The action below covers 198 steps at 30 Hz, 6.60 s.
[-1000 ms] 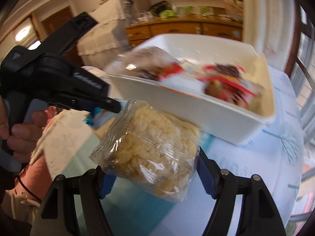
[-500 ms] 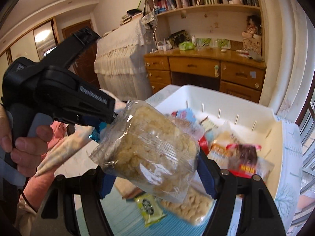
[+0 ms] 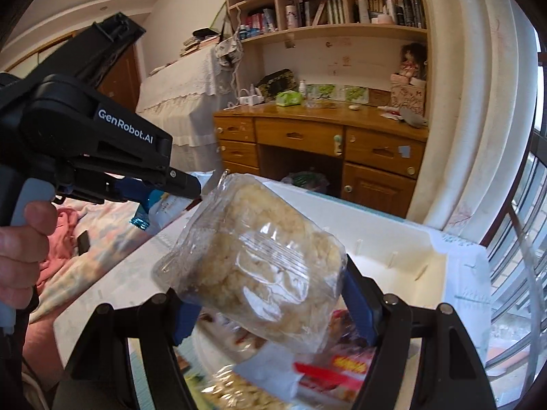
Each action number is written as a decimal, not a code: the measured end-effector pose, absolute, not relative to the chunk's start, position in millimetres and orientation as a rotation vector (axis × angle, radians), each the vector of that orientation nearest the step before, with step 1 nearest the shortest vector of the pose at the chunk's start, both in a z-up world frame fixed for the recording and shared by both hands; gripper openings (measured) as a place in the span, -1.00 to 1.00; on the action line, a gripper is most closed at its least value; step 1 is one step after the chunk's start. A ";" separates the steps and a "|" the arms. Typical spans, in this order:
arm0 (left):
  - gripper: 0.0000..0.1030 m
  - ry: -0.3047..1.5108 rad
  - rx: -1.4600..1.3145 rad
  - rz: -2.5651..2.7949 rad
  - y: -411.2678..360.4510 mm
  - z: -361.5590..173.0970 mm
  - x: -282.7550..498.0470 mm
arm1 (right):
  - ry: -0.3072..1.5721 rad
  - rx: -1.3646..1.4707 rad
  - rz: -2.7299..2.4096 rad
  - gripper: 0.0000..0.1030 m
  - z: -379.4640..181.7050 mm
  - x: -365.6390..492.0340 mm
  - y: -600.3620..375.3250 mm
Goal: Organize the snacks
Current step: 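Carry both held snacks over the white tray and open both grippers, then withdraw both grippers from the tray toward the remaining bags on the mat, then grasp the brown paper cracker bag with left gripper while right grasps the other clear puffed-snack bag, then lift both held bags over the white tray and open both grippers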
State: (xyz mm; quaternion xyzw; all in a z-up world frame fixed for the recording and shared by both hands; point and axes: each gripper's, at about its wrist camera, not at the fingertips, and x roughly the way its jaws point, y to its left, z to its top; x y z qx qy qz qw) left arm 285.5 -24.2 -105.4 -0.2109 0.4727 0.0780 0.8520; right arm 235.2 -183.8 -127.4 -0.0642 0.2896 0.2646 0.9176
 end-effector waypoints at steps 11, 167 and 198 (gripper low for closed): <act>-0.36 1.040 -0.381 0.090 -72.9 -117.1 330.3 | 0.637 -0.106 0.436 0.50 -140.5 266.1 -212.4; 0.16 1.148 -0.575 0.505 18.3 -67.1 202.8 | 0.924 0.077 0.348 0.72 -84.7 164.3 -188.8; 0.63 1.003 -0.339 0.164 -51.4 -76.8 303.4 | 0.807 0.195 0.271 0.99 -111.7 268.6 -255.5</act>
